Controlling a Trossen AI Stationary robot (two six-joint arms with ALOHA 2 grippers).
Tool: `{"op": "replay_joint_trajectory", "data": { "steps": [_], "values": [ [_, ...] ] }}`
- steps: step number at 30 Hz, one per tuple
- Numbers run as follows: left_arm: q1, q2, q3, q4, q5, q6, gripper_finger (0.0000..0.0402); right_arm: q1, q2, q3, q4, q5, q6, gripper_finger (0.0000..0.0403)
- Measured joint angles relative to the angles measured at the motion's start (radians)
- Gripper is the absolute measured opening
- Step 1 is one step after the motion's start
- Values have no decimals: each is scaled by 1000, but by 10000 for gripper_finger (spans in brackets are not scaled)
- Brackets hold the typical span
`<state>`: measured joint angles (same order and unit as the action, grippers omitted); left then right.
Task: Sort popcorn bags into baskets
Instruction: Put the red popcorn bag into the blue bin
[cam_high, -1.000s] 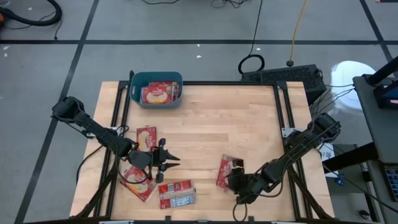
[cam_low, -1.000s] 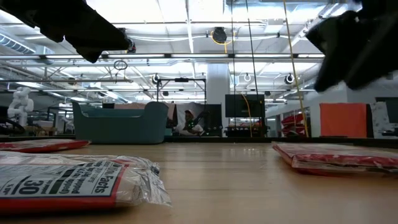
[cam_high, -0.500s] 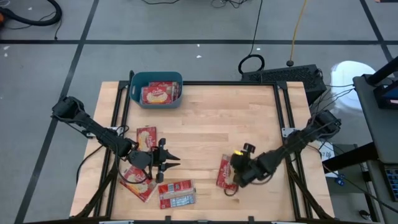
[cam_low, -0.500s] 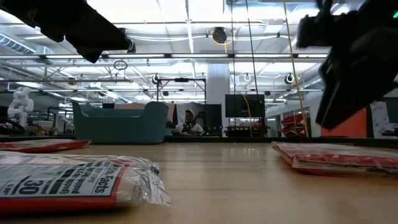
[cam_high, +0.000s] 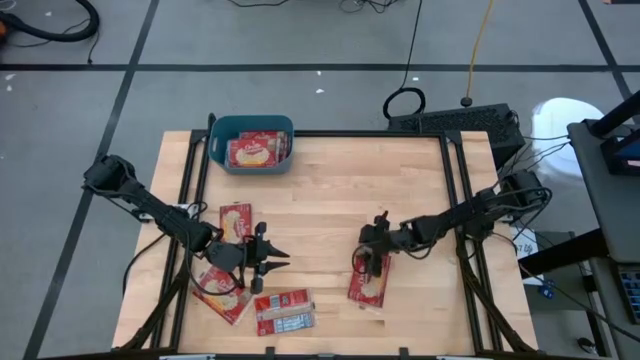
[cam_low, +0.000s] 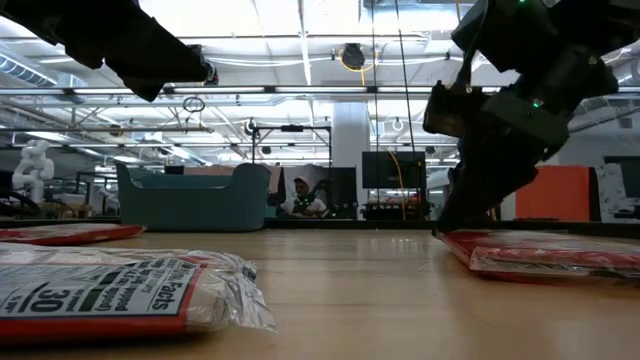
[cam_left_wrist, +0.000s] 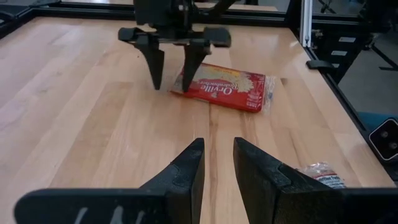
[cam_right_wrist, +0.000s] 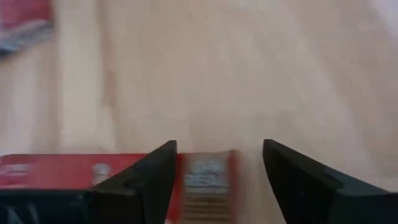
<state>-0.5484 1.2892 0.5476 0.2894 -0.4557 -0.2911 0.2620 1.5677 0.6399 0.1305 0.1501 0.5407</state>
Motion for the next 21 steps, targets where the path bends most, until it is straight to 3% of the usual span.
{"op": "replay_joint_trajectory", "data": {
  "steps": [5, 10, 21],
  "values": [
    [0, 0, 0, -2, 0, 0, 90, -3, 0, -15, 13, -120, 1, 232],
    [0, 0, 0, -1, 0, -1, 90, 18, -3, -46, 42, -143, 36, 194],
    [0, 0, 0, -1, 0, -1, 90, 21, 1, -139, 273, -154, -47, 11]
  ]
}}
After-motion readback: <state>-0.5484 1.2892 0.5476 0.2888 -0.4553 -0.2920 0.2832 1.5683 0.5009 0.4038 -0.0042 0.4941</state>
